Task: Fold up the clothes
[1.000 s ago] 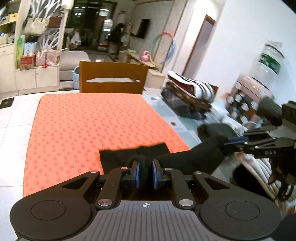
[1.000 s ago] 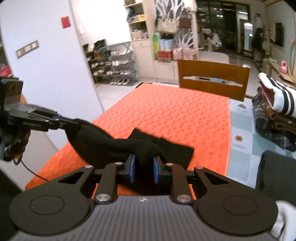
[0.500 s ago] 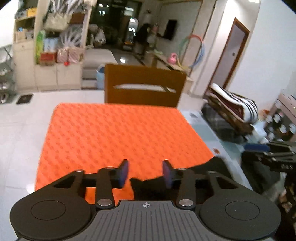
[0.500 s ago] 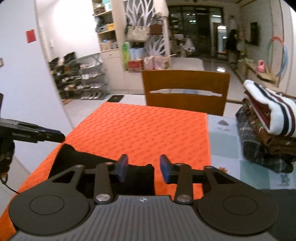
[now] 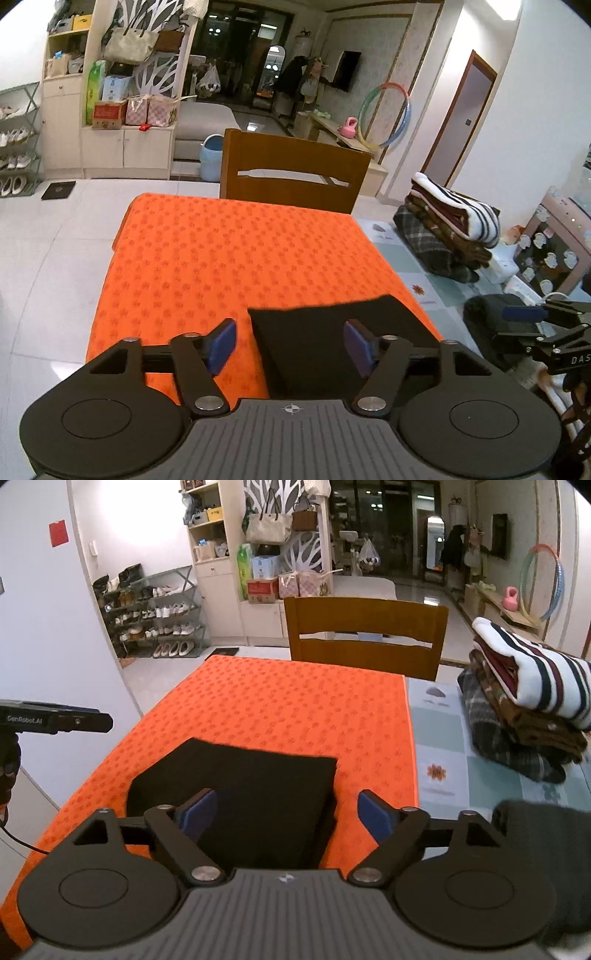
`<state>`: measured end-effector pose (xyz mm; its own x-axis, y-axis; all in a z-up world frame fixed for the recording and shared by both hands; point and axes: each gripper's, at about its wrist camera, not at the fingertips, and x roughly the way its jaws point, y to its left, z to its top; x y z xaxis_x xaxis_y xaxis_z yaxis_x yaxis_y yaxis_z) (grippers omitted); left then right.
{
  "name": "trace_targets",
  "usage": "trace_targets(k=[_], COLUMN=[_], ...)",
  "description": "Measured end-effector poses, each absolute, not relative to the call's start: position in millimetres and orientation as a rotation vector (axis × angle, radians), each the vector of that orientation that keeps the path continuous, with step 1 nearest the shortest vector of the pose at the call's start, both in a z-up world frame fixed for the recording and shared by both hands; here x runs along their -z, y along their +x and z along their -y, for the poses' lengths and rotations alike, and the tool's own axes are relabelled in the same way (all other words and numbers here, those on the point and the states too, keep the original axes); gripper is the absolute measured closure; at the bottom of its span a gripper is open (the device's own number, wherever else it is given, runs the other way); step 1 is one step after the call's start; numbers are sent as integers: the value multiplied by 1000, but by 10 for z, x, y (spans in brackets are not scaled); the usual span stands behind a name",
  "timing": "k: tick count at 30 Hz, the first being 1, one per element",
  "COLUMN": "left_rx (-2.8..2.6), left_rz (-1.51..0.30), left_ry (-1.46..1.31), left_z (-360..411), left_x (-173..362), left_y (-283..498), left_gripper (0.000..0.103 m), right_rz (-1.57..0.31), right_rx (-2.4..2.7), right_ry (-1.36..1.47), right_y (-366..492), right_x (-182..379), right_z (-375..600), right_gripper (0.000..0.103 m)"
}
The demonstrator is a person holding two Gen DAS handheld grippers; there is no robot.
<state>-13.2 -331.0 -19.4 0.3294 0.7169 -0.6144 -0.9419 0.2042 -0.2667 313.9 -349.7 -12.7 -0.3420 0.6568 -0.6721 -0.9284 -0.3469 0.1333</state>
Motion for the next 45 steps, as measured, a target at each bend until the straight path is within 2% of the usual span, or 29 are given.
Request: trace_targets(k=[4,8,15,27,34,45], left_rx=[-1208,-1202,-1112,-867,-867,-567], left_rz=[-364,-370,-390,-516,-485,-548], left_ry=[-668,-588,-542,-456,-382,-264], left_z=[3612,3887,4111,3956,3794,3134], left_x=[150,59,5,-61,-138,-114], left_y=[-233,-308,-682,-1458,-1638,-1460], left_gripper=[9,0,0,0,0,0], right_rz=[-611,-601,-615,-757,-678,-772], right_rx=[-1861,-1856,-1735,-1393,-1368,-1057], right_ry=[-665,-678,-651,-386,-393,-210], right_y=[2997,2808,2289,1395,964,415], right_x=[31,-40,9,162,166,284], right_z=[3796,4063,4398,4900,5065,5274], right_gripper=[3,1,1,0,0,0])
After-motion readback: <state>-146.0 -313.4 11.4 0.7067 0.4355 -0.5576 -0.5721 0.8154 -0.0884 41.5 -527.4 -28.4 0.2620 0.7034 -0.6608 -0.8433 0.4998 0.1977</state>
